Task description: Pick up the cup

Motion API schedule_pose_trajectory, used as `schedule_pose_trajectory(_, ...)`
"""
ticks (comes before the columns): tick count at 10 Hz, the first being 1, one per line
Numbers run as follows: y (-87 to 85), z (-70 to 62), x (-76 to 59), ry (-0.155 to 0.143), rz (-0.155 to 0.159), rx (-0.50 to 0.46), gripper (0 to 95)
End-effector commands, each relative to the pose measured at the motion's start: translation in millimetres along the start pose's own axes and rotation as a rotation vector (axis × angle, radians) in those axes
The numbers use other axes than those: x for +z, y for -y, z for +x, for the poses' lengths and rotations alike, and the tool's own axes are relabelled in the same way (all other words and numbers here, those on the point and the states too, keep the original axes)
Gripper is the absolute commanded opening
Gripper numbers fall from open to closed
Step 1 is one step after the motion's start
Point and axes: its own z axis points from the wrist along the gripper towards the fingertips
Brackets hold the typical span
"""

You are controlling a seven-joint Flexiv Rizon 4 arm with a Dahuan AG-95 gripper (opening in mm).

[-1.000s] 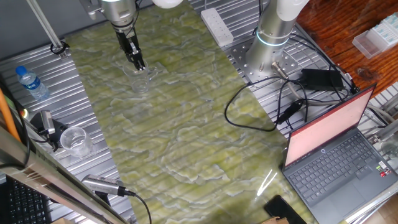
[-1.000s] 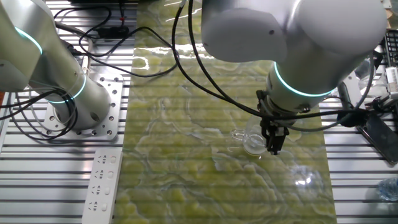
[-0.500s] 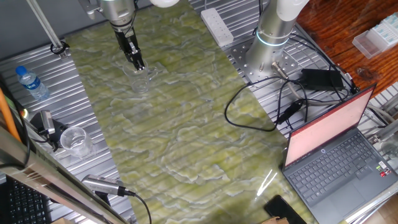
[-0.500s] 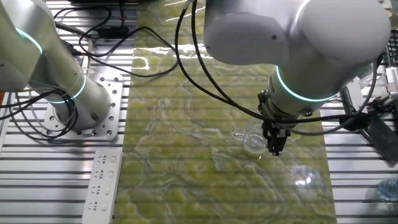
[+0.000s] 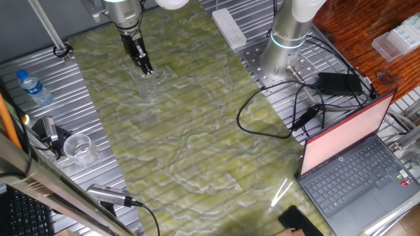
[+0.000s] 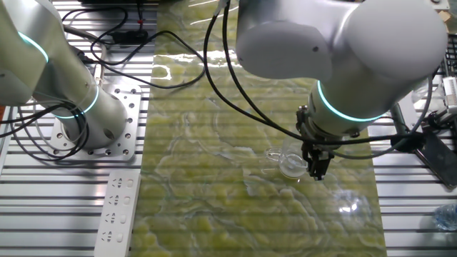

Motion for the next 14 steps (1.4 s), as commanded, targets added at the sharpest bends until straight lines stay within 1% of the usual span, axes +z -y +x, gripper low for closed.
schedule_pose_trajectory(1, -0.8, -0.9, 0.4, 0.000, -0.009, 0.008, 95.0)
schedule_pose_trajectory(5, -3.4, 1.4, 8.2, 0.006, -0.004, 0.004, 95.0)
schedule_pose_trajectory(7, -4.1, 2.7, 9.8, 0.006, -0.003, -0.003, 95.0)
schedule_pose_trajectory(9, -5.4, 1.3, 12.4, 0.007, -0.001, -0.004, 95.0)
schedule_pose_trajectory(11, -7.9, -1.0, 17.5, 0.003, 0.023, -0.009, 95.0)
schedule_pose_trajectory(14, -10.1, -0.3, 23.6, 0.000, 0.044, -0.012, 95.0)
